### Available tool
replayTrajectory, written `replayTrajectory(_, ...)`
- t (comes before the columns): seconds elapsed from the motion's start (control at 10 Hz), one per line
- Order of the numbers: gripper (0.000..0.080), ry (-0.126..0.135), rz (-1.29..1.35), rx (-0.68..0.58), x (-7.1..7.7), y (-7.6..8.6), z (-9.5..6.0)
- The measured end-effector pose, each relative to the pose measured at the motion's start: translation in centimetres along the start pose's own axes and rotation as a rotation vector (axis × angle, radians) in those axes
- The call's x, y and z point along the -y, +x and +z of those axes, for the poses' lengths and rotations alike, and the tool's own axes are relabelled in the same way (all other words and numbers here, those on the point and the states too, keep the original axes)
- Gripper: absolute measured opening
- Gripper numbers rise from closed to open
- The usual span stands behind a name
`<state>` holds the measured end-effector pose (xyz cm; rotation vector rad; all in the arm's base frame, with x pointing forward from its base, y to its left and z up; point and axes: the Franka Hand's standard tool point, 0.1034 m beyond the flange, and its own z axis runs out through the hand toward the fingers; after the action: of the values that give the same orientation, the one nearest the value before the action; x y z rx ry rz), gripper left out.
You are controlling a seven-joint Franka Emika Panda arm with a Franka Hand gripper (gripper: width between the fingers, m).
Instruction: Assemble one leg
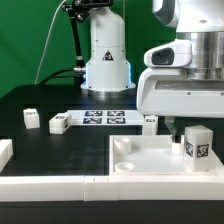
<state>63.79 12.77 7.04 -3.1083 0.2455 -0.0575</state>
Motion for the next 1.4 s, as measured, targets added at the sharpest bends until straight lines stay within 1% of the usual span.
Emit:
replayTrajectory(0.1,0.0649,-0.015,-0.125,0.002,-0.11,0.24,-0.07)
replayTrajectory(0.3,0.0649,-0.021,-0.309,0.001,-0.68,0.48,-0.09)
replayTrajectory(0.5,0.0649,-0.024,-0.427,0.002,-0.81,0.52,-0.08)
replayTrajectory(0.6,0.0549,-0.024,-0.403,0.002,-0.79,0.51,-0.08)
replayTrajectory(0.7,0.0549,-0.024,-0.403,0.002,-0.81,0.51,-0.08)
replayTrajectory(0.8,0.0368,-0.024,-0.403,0.002,-0.8,0.51,-0.07)
replayTrajectory(0.9,0.0291,-0.024,-0.394,0.003,-0.82,0.48,-0.04)
replayTrajectory(1.1,0.0291,-0.023,-0.352,0.002,-0.84,0.47,-0.02)
replayTrajectory(1.2,0.0291,-0.018,-0.287,0.002,-0.79,0.45,0.0)
replayTrajectory(1.3,0.0291,-0.01,-0.086,0.002,-0.64,0.36,0.02)
replayTrajectory(1.4,0.0291,-0.01,-0.015,0.001,-0.59,0.35,0.03)
